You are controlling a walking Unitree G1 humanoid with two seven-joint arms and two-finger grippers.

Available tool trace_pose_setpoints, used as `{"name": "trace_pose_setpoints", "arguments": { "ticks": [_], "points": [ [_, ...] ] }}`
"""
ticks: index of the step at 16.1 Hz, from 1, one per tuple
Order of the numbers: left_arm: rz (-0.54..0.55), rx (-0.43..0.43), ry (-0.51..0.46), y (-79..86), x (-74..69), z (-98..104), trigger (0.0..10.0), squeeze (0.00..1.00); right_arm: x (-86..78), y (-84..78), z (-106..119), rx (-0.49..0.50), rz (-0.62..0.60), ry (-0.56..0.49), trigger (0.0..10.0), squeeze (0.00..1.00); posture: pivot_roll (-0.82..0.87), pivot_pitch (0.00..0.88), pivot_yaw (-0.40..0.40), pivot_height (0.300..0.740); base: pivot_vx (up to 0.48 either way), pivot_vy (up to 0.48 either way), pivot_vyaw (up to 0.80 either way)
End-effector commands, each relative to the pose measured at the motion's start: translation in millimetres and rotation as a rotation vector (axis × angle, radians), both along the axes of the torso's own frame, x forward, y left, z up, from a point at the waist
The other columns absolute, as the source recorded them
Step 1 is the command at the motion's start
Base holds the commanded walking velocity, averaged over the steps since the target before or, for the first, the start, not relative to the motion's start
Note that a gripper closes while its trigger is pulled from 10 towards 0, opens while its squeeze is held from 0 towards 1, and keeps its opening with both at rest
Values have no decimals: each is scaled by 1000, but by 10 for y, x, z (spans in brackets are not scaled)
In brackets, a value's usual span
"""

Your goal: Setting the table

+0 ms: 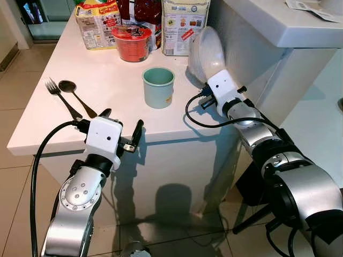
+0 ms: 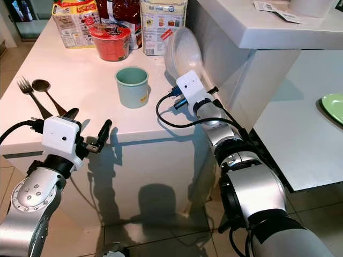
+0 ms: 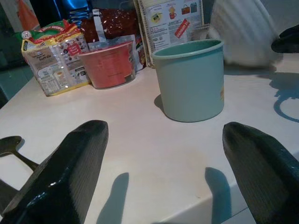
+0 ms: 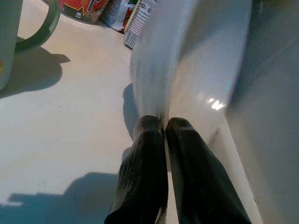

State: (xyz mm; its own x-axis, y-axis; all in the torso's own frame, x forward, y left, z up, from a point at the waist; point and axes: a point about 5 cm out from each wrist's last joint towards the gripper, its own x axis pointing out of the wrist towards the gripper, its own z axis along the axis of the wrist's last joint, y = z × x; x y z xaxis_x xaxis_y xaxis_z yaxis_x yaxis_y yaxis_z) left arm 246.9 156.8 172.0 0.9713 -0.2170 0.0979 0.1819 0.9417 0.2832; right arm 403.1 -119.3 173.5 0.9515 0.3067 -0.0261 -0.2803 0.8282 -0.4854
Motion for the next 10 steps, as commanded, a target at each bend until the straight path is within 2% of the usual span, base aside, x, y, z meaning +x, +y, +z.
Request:
{"name": "trace_pose_setpoints", "arguments": {
  "ticks": [1, 8, 9, 10],
  "points": [
    [-5, 5, 1, -9, 3, -11, 10000, 0, 23, -67, 48, 20, -29, -3, 0, 0, 342, 50, -55, 740, 0, 0, 0],
    [-9, 13, -3, -11, 18, -14, 10000, 0, 35, -45, 82, 30, -35, -9, 0, 0, 342, 32, -58, 740, 0, 0, 0],
    [-8, 15, -3, -9, 19, -13, 10000, 0, 45, -51, 103, 55, -51, -9, 8745, 0, 342, 30, -58, 740, 0, 0, 0],
    [-8, 16, -4, -8, 19, -11, 10000, 0, 61, -72, 164, 132, -71, -20, 10000, 0, 342, 30, -58, 740, 0, 0, 0]
  ]
}}
